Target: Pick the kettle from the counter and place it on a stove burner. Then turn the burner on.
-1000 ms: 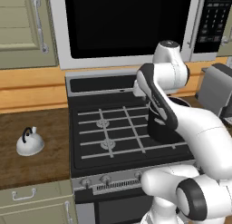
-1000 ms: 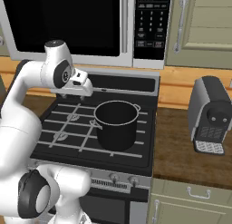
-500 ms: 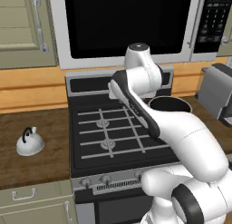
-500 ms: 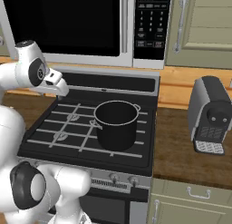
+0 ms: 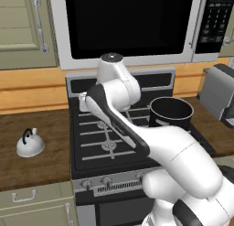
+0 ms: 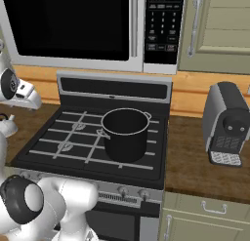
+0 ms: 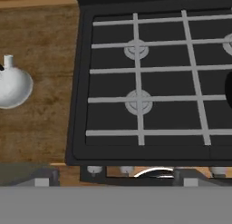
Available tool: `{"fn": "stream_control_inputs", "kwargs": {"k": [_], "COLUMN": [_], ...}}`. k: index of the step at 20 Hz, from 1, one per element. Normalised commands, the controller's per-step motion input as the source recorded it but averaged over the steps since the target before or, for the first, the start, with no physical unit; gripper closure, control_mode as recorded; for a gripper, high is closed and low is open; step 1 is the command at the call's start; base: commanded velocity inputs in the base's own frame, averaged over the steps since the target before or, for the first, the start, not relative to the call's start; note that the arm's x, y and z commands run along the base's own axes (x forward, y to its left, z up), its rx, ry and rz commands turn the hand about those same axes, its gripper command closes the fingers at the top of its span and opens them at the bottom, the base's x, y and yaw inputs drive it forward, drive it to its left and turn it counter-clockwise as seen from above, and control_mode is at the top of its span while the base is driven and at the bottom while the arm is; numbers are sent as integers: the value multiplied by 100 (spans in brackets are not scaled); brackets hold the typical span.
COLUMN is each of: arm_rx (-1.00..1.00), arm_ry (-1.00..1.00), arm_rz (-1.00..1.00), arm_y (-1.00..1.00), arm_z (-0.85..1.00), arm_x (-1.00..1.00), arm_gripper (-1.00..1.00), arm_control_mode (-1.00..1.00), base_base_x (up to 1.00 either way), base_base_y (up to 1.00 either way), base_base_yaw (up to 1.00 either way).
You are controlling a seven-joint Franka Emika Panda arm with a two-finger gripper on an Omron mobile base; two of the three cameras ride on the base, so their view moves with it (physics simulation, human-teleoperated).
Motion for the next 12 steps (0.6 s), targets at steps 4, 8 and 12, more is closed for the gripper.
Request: {"fn": "stream_control_inputs", "kwargs": {"k": [4, 8, 12], "arm_rx": [10, 5, 2], "arm_ry": [1, 10, 13], "arm_rz": [19, 20, 15], "arm_y": [100, 100, 100], "arm_z": [-21, -10, -13], "arm_x": [-11, -4, 0], "arm_gripper": [-100, -100, -100], "arm_control_mode": [-100, -100, -100], "base_base_x": [0, 0, 0], "base_base_y": [0, 0, 0], "base_base_yaw": [0, 0, 0]}}
